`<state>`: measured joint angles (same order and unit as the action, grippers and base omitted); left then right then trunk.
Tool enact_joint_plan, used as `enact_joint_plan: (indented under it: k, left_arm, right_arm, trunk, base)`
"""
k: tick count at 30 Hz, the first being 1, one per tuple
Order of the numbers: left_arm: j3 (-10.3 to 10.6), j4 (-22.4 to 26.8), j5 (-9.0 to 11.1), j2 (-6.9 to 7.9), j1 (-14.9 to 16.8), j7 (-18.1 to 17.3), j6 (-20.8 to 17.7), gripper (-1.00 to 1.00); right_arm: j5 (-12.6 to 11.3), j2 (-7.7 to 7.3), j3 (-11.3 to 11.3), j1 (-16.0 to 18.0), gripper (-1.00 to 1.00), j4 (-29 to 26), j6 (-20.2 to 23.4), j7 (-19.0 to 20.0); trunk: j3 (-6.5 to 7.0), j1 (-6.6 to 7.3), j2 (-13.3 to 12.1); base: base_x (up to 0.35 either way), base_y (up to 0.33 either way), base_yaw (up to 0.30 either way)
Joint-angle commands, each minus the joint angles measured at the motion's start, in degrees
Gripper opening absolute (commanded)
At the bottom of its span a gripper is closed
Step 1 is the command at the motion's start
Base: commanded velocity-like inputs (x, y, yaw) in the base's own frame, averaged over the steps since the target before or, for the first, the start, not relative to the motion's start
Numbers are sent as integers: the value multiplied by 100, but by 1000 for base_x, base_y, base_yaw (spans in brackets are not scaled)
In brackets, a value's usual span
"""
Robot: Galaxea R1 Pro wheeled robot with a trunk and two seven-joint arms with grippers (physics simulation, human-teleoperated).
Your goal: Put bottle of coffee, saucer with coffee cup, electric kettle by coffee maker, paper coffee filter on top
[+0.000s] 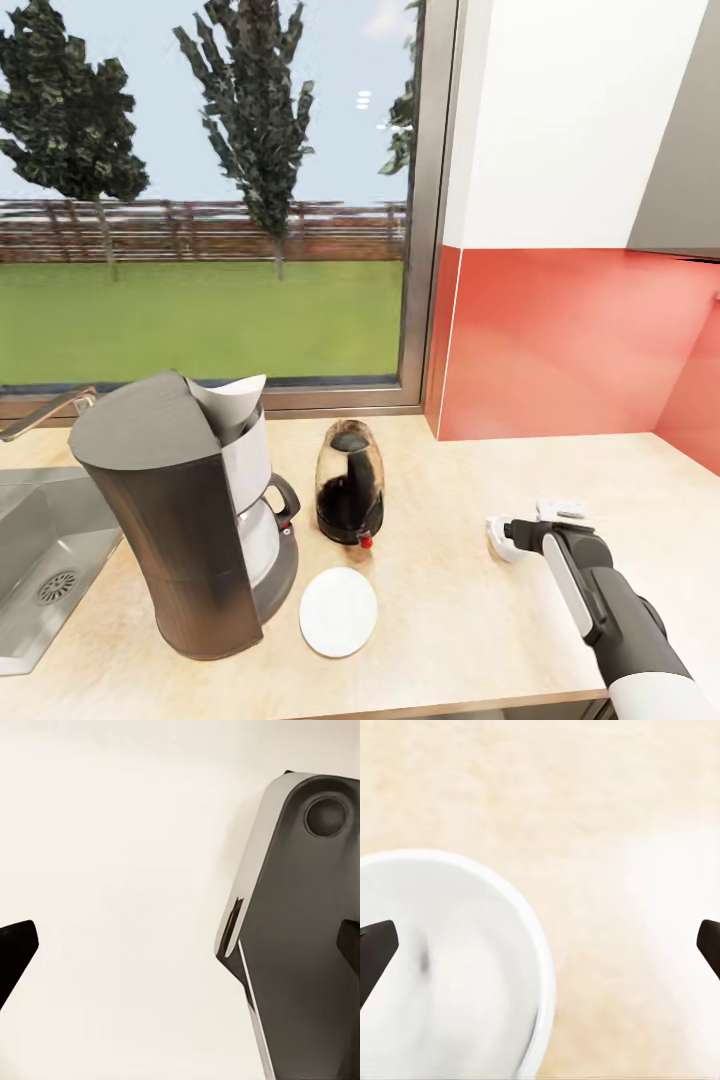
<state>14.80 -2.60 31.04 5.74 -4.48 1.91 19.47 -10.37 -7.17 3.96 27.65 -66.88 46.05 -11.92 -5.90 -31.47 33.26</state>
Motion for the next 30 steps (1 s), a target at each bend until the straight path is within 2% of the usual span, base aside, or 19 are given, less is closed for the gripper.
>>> enact_joint_plan:
  k: [1, 7, 17, 18, 30]
  left_arm:
    - [49, -4, 17, -2, 3, 19, 21, 100]
    - [49, -4, 19, -2, 2, 20, 21, 100]
    - [49, -4, 17, -3, 0, 20, 21, 100]
    - [49, -4, 17, -3, 0, 20, 21, 100]
    - [49, -4, 17, -3, 0, 19, 21, 100]
  right_arm:
    - [-62, 1, -2, 4, 100, 45, 18, -47]
    - [-76, 5, -9, 4, 100, 247, 18, -39]
    - [-79, 5, -9, 4, 100, 263, 18, -38]
    - [-79, 5, -9, 4, -100, 263, 18, -38]
    - [-79, 5, -9, 4, -100, 262, 18, -34]
  trunk:
    - [-9, -2, 9]
    - [-9, -2, 9]
    - [-9, -2, 9]
    - [-9, -2, 9]
    - [-9, -2, 9]
  base:
    - [0, 0, 0]
    - [0, 0, 0]
    - [0, 0, 0]
    - [0, 0, 0]
    - [0, 0, 0]
